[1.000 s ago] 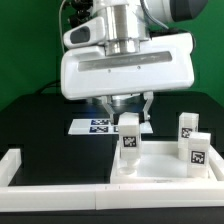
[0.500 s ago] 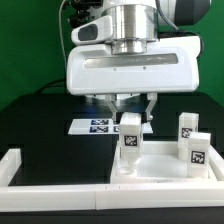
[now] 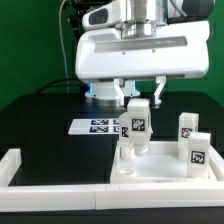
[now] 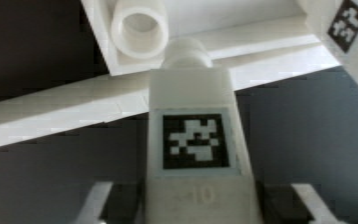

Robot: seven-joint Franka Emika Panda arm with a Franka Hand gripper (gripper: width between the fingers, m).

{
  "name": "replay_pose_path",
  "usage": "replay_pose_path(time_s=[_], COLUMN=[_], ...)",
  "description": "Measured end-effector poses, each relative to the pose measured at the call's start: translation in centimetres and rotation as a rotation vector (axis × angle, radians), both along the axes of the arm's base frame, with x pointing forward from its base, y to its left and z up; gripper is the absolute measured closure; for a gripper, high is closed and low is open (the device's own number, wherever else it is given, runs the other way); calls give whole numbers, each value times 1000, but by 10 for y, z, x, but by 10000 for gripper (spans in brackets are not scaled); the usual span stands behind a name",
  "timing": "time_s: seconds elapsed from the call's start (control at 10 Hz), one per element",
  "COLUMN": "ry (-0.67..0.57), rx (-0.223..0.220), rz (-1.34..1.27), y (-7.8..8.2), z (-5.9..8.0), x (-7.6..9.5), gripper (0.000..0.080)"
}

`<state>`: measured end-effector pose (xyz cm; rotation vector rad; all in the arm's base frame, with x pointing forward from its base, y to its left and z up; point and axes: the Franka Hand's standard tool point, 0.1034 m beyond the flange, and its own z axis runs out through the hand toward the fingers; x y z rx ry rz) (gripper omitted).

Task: Assemble square table

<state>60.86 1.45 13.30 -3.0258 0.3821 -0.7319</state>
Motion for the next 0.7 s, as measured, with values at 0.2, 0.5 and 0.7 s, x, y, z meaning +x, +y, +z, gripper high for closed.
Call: replay_pose_path(time_s=[0.2, 0.5, 0.7], ry=[-21, -19, -14], rx=[-25, -45, -51], rz=[-3, 2, 5], y=[-9, -20, -19], z=[-10, -16, -24], x=[0, -1, -3], gripper=[509, 509, 509])
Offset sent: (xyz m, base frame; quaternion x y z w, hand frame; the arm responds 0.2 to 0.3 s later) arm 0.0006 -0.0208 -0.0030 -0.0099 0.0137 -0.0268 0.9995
